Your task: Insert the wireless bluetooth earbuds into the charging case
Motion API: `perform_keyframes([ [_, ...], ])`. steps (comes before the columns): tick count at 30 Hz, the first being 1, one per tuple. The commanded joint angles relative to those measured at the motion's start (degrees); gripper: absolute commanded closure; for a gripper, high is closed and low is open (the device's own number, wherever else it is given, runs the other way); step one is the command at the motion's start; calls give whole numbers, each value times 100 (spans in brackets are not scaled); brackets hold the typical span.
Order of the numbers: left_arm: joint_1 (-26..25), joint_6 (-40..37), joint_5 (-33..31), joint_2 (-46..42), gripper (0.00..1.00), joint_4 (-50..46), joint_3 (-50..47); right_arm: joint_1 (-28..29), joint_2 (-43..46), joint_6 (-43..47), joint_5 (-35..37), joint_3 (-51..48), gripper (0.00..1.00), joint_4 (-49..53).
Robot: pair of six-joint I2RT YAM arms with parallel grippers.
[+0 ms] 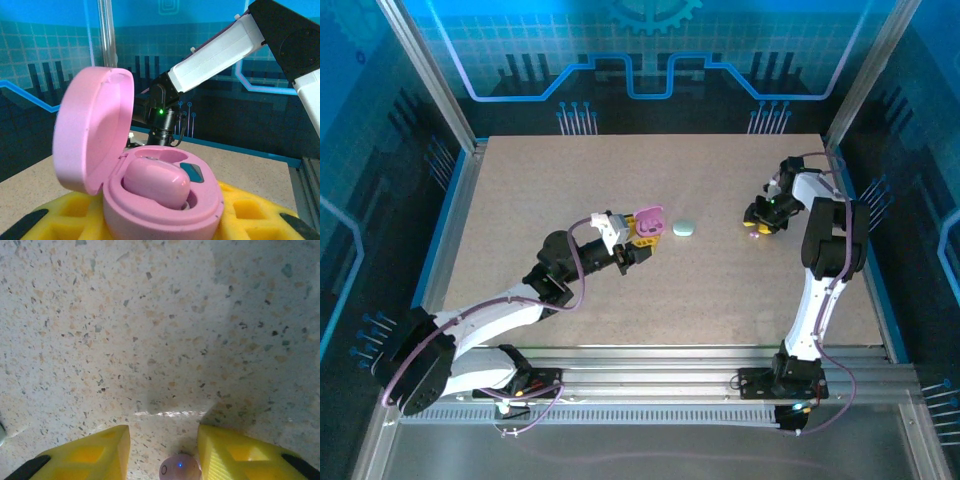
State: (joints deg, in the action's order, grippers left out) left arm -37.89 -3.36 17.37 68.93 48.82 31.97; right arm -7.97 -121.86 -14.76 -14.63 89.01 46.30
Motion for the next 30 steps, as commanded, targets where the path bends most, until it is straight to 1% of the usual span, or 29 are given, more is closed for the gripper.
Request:
perform_keyframes([
  [1, -46, -43, 57, -43, 68, 68, -41, -25, -190, 118, -361, 23, 59, 356],
  [18, -49, 19, 112, 143, 68, 149, 53, 21, 579, 70, -510, -922, 63, 201],
  [24, -40, -6, 77, 108, 68, 148, 7, 123, 686, 96, -662, -1000, 65, 204],
  [30, -45, 12, 83, 146, 68, 171, 10, 349, 759, 193, -471, -947, 66, 195],
])
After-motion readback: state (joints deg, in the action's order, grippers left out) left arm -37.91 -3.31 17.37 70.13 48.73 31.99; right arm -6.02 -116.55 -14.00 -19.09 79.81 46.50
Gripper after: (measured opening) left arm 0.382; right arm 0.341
